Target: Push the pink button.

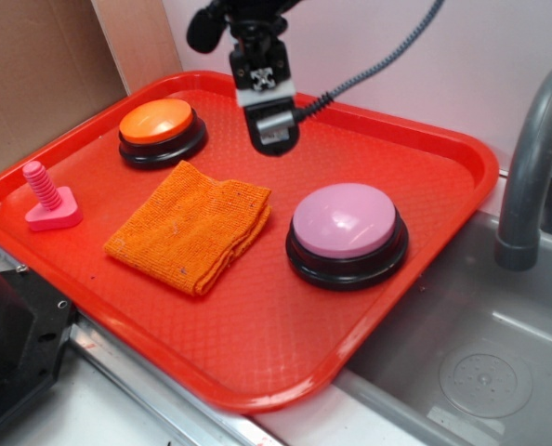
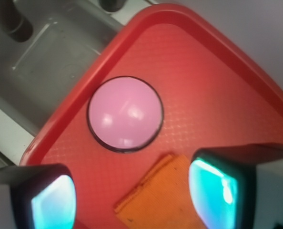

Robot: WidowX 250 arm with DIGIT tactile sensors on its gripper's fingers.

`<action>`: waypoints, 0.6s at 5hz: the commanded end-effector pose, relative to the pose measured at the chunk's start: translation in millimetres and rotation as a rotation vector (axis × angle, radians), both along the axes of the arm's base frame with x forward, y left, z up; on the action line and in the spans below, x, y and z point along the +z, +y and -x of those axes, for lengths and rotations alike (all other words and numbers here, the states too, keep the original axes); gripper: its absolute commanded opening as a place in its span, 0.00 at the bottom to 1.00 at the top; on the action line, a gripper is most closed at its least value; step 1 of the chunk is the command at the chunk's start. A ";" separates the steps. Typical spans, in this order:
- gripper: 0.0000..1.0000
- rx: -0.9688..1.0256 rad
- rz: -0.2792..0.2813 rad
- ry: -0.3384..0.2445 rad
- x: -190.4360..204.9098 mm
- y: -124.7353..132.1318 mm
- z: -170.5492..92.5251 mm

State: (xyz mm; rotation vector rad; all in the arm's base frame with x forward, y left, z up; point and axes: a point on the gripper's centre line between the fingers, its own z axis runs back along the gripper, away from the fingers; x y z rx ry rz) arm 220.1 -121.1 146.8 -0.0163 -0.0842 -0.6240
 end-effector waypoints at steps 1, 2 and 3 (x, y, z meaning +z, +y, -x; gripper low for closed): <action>1.00 0.085 0.053 -0.090 41.7 -0.6 19.4; 1.00 0.126 0.055 -0.086 45.5 6.1 25.1; 1.00 0.147 0.059 -0.110 52.1 8.0 31.1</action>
